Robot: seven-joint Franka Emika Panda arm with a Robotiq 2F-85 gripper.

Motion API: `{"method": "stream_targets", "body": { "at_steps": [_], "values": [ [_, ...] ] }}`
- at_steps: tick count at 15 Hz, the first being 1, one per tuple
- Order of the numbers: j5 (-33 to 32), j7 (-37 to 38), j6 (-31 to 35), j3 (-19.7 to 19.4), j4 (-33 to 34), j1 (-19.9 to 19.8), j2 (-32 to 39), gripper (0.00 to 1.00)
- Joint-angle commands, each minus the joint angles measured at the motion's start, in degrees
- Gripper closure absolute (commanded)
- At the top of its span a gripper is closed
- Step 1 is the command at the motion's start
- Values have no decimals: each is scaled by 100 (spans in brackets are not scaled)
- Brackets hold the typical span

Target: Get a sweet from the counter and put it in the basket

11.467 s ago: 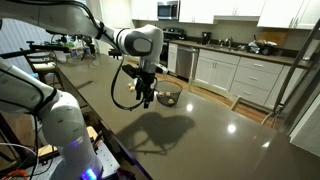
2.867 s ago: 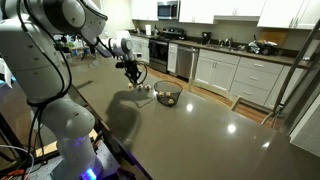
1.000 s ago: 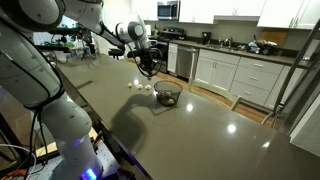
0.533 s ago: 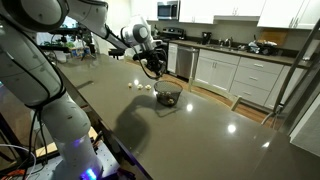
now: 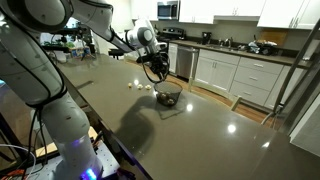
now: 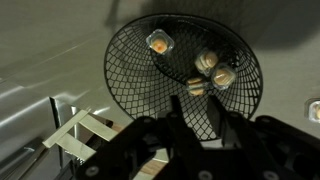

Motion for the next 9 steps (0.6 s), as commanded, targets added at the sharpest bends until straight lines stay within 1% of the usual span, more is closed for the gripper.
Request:
{"method": "stream_targets", "body": {
  "at_steps": [1, 6, 8, 9],
  "values": [
    [-40, 198, 59, -26, 9, -66, -13, 35],
    [615, -202, -221, -117, 23, 30, -161, 2],
    [837, -347, -292, -125, 2, 56, -244, 0],
    [592, -66, -123, -61, 13, -8, -96, 0]
  ]
}}
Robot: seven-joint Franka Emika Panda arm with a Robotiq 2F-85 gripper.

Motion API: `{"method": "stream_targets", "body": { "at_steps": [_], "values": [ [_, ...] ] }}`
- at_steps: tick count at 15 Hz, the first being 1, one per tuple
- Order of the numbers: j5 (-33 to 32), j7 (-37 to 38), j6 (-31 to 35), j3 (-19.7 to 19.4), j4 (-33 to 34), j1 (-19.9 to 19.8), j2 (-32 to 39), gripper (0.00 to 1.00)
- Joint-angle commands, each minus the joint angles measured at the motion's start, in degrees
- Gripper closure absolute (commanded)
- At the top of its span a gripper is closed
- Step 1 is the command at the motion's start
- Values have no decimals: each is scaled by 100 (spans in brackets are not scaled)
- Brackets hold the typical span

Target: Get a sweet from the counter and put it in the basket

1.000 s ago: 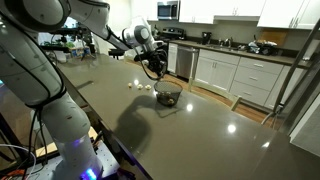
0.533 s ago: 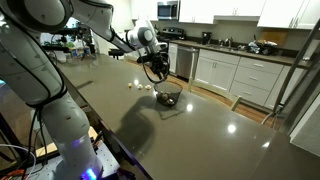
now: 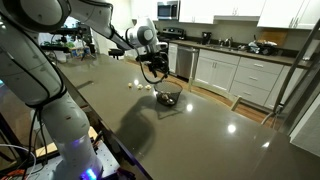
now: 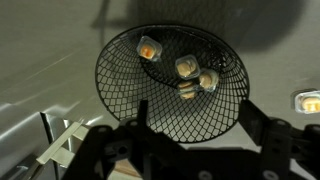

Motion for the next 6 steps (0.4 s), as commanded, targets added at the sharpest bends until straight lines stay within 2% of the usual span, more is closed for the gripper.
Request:
{"method": "stream_targets", "body": {
  "at_steps": [1, 6],
  "values": [
    [22, -13, -13, 11, 8, -6, -13, 2],
    [21, -13, -13, 10, 7, -5, 0, 0]
  ]
}}
